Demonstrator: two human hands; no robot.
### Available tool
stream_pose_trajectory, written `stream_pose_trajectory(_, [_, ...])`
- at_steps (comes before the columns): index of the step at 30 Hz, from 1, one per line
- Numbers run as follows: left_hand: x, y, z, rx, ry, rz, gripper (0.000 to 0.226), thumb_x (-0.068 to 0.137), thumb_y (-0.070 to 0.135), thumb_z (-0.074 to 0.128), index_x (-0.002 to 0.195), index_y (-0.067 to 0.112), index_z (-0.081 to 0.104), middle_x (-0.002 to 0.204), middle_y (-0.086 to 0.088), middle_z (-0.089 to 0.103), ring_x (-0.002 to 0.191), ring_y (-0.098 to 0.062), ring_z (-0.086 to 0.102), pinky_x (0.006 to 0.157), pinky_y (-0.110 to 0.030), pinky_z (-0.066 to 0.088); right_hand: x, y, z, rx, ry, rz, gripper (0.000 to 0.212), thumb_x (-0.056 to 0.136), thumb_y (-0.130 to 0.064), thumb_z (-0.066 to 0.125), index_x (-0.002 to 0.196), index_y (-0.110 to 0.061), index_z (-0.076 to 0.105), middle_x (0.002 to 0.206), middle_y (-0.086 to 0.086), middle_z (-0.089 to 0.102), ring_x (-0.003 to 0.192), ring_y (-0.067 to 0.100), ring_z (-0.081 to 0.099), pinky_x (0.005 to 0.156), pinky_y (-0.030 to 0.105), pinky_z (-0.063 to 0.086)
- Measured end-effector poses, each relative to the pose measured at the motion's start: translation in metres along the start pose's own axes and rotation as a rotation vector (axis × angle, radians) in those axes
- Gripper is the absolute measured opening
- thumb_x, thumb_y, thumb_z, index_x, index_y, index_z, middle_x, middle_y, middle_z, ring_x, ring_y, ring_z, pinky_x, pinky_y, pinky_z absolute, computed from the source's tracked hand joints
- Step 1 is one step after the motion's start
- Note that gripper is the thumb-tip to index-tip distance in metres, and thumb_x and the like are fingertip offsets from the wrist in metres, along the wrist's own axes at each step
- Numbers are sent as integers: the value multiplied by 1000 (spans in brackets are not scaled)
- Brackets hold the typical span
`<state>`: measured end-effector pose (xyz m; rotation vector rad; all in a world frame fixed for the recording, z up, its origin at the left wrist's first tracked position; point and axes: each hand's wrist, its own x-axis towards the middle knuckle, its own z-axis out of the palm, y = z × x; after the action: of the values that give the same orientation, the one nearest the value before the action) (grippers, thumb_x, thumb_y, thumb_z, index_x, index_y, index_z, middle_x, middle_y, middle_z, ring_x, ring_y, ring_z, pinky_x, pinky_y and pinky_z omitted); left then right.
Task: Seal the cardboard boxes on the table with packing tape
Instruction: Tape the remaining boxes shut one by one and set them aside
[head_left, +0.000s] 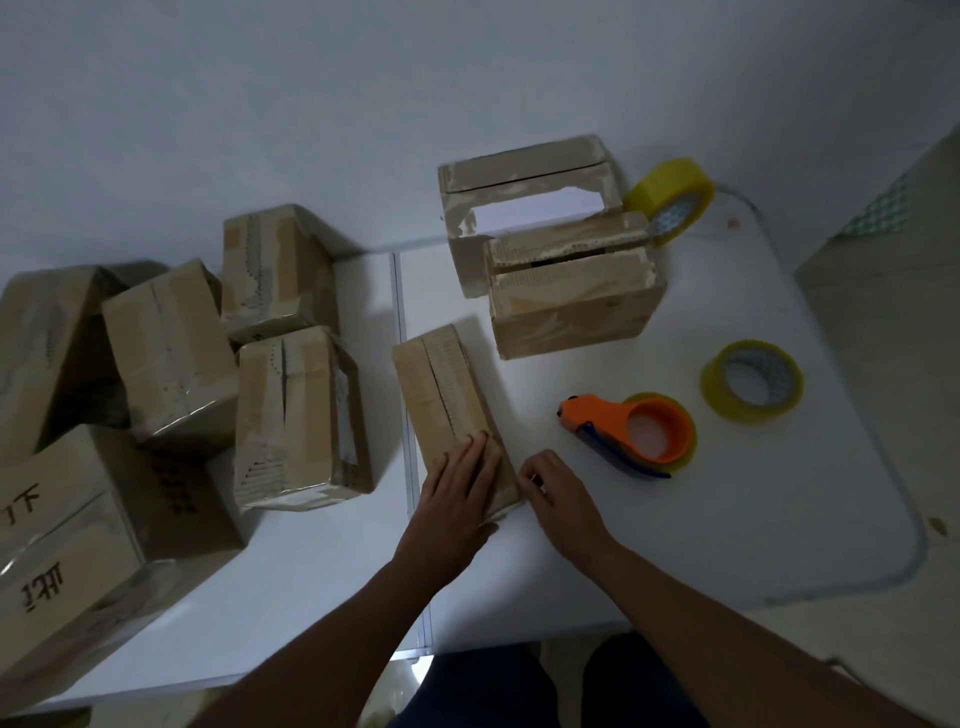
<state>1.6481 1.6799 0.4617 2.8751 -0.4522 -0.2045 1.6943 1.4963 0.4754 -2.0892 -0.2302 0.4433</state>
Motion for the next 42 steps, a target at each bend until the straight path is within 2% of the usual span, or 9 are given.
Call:
stream_pose_trajectory(6, [0, 2, 1, 16, 45, -2, 98, 81, 45, 75, 155, 12, 20, 161, -14, 24, 149, -32, 21, 116, -51, 25, 4, 2, 6, -188, -40, -45, 14, 101, -19, 43, 92, -11, 49, 92, 2, 46, 74, 19, 48, 68, 36, 45])
stream_pose_trajectory(12, [0, 4, -2, 1, 9, -15, 99, 80, 47, 76, 156, 15, 19, 162, -11, 22, 150, -31, 19, 117, -50, 19, 19, -1, 6, -295, -97, 54, 24, 94, -3, 51, 118, -7, 49, 116, 6, 47, 93, 20, 56, 78, 29, 49])
stream_pose_trajectory(19, [-1, 1, 1, -4, 19, -14, 102, 77, 47, 79, 155, 14, 23, 162, -11, 24, 149, -29, 19, 115, -49, 23, -15, 3, -21, -420, -125, -76, 32, 71, 15, 41, 88, -11, 51, 89, -5, 40, 75, 15, 40, 62, 20, 26])
stream_pose_trajectory(24, [0, 3, -2, 30, 36, -5, 103, 76, 47, 79, 155, 12, 23, 160, -13, 27, 148, -31, 24, 114, -49, 26, -1, -11, -8, -649, -370, -100, 39, 83, 4, 46, 121, -8, 46, 123, 11, 44, 109, 25, 44, 86, 28, 35])
stream_pose_trajectory(28, [1, 4, -10, 38, 28, 5, 109, 72, 47, 82, 155, 12, 21, 160, -13, 27, 147, -31, 26, 113, -51, 35, 12, -14, -14, -771, -435, -103, 43, 88, -1, 46, 130, -8, 40, 131, 13, 40, 112, 29, 44, 84, 34, 35])
stream_pose_trajectory(31, [1, -4, -13, 86, 23, 76, 111, 70, 49, 83, 155, 12, 22, 161, -12, 22, 148, -29, 20, 115, -47, 25, 6, -15, -23, -724, -401, -123, 39, 86, 1, 46, 123, -10, 44, 126, 11, 41, 106, 28, 45, 74, 30, 29])
stream_pose_trajectory(35, [1, -13, -13, 59, -46, 127, 111, 71, 47, 83, 156, 14, 21, 163, -10, 16, 150, -27, 16, 117, -47, 22, -8, -27, -27, -514, -235, -222, 30, 87, 2, 45, 115, -7, 52, 117, 9, 49, 97, 22, 47, 76, 22, 28])
stream_pose_trajectory(39, [5, -20, -32, -186, -183, 164, 103, 79, 36, 71, 158, 23, 6, 166, 1, -4, 153, -16, -6, 121, -38, 4, -11, -44, -16, -425, -316, -367, 17, 93, -12, 52, 108, -7, 56, 109, 7, 56, 90, 16, 46, 79, 23, 34])
stream_pose_trajectory(42, [6, -25, -62, -405, -162, 89, 89, 84, 23, 69, 157, 28, 17, 166, 9, -3, 150, -7, 3, 118, -27, 16, -3, -46, -8, -492, -345, -360, 28, 94, -22, 58, 117, -7, 54, 114, 9, 57, 98, 23, 54, 81, 28, 43])
